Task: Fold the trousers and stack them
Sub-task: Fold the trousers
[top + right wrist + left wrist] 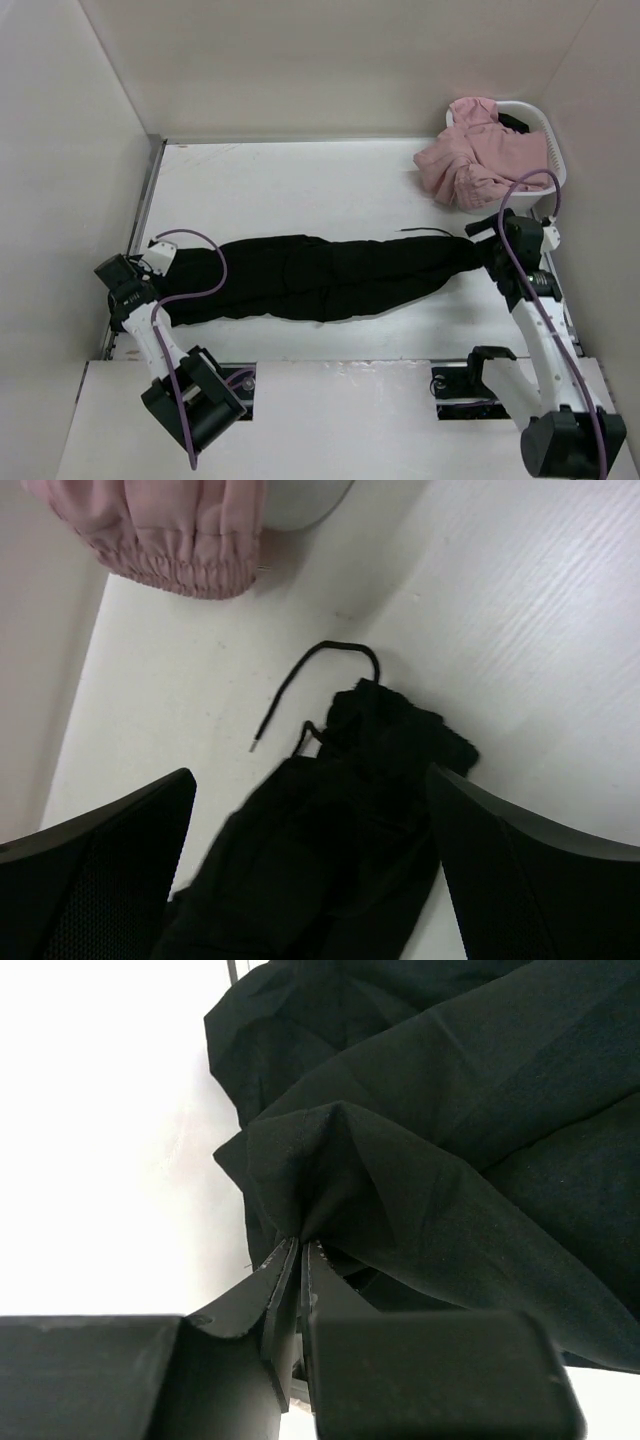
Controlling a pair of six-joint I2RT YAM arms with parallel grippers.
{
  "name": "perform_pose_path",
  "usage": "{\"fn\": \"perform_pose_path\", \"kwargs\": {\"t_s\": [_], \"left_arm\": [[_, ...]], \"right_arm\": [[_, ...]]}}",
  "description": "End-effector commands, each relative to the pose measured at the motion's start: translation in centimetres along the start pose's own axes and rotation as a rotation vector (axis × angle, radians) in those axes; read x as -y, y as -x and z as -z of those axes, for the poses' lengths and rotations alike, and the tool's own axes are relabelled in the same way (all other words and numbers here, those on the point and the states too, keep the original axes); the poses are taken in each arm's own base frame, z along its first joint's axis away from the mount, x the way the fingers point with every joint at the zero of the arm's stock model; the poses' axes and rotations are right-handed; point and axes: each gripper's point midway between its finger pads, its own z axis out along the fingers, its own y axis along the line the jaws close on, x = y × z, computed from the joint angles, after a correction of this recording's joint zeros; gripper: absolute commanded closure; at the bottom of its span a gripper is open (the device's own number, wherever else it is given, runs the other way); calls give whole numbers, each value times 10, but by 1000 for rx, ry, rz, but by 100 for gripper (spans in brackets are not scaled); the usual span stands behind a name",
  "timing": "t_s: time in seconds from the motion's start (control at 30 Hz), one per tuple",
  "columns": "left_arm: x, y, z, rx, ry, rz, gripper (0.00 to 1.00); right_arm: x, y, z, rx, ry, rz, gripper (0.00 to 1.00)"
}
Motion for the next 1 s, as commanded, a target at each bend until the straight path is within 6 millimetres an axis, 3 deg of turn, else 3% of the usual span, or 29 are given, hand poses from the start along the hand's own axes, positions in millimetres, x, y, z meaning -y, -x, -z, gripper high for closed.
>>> {"fn": "perform_pose_path", "kwargs": {"t_s": [0.0,0.13,0.27,0.3,0.4,0.43,0.5,0.57,0.63,0.67,0.7,0.73,0.8,0.87,0.97], "left_arm": [[-17,19,2,58,41,-39,97],[-21,25,1,69,48,-50,96],[-39,37,0,98,92,-47,96],[-45,41,0,108,106,-47,96],[-65,54,0,138,145,-36,96],[-78,61,1,156,171,-29,96],[-99,74,5,190,222,-24,96],[-134,100,16,262,309,-33,95],[-169,126,30,328,398,-36,95],[-185,140,41,366,444,-35,95],[-195,149,49,394,476,-30,95],[-208,158,59,431,520,-15,95],[-209,155,65,447,530,-7,94],[-187,141,56,441,473,-34,93],[-139,105,28,364,357,-100,92]], "right_arm": [[-36,3,-9,-46,61,-144,0],[-31,-38,-25,-227,22,-269,0],[-11,-54,-49,-261,-35,-327,4],[-10,-57,-54,-274,-34,-327,19],[-20,-58,-63,-291,13,-303,83],[-25,-55,-65,-293,25,-291,97],[-43,-44,-67,-282,72,-253,100],[-75,-28,-62,-262,176,-212,100],[-130,7,-41,-167,419,-93,100],[-151,22,-25,-94,524,-25,100],[-159,29,-15,-50,576,14,100],[-161,35,-5,-7,609,39,100],[-137,25,-8,2,573,41,100],[-110,5,-21,-39,521,34,100],[-70,-29,-39,-91,452,29,100]]}}
